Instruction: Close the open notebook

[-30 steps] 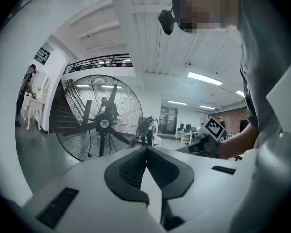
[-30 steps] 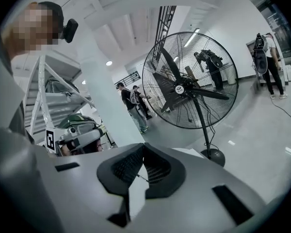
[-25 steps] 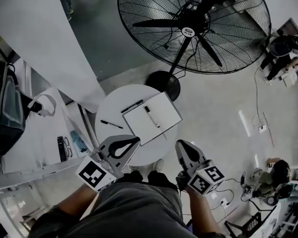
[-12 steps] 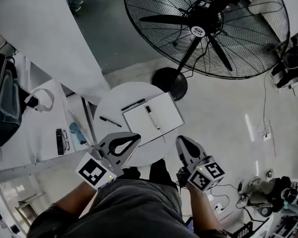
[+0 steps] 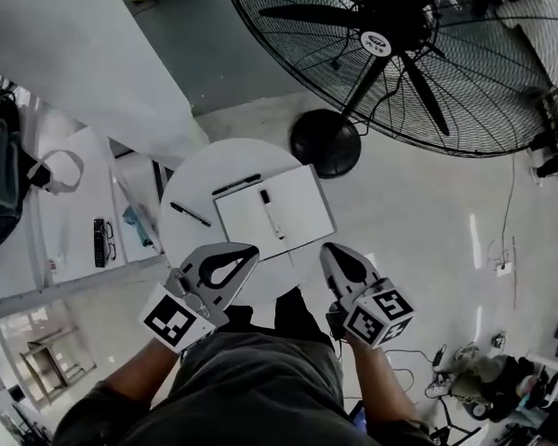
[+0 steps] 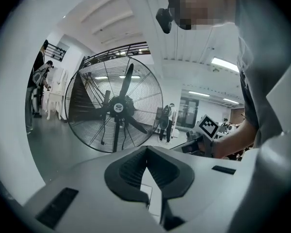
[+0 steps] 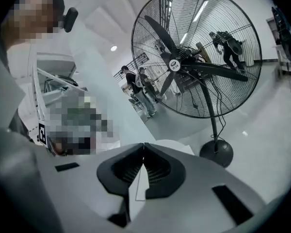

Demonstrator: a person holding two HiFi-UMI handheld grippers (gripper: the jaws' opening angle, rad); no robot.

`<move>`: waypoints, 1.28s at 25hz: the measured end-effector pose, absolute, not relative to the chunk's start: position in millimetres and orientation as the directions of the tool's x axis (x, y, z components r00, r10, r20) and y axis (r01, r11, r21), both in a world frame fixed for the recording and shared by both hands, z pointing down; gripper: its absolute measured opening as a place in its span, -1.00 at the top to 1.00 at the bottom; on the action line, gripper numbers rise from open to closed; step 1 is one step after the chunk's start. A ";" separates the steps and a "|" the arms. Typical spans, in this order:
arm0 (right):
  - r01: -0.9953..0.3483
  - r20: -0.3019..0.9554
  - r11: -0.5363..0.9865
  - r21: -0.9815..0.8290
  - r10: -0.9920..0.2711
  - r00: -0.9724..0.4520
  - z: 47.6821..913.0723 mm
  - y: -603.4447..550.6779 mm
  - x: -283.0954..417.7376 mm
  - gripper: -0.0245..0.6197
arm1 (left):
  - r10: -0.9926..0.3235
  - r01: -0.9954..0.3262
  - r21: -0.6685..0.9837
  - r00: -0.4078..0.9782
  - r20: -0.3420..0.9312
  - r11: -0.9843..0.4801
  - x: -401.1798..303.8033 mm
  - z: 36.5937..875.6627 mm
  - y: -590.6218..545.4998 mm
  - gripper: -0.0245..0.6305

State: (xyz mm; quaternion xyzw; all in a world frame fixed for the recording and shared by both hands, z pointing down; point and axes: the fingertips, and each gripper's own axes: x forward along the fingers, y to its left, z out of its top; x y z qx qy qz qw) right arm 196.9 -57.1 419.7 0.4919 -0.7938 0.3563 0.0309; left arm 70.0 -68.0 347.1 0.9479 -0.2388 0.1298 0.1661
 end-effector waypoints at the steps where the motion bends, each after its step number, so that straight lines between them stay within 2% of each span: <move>1: -0.801 0.404 0.265 -0.536 -0.753 -0.520 423.9 -60.5 201.0 0.86 | -0.416 -0.505 0.253 0.847 0.331 -0.825 73.7 350.1 -70.2 0.88; 13: -0.784 0.479 0.289 -0.549 -0.660 -0.579 488.8 -86.5 237.4 0.86 | -0.492 -0.616 0.248 0.765 0.415 -0.748 100.5 379.7 -79.9 0.88; 32: -0.776 0.572 0.245 -0.581 -0.556 -0.604 607.7 -108.7 262.3 0.85 | -0.477 -0.683 0.271 0.690 0.545 -0.678 123.7 450.7 -80.5 0.88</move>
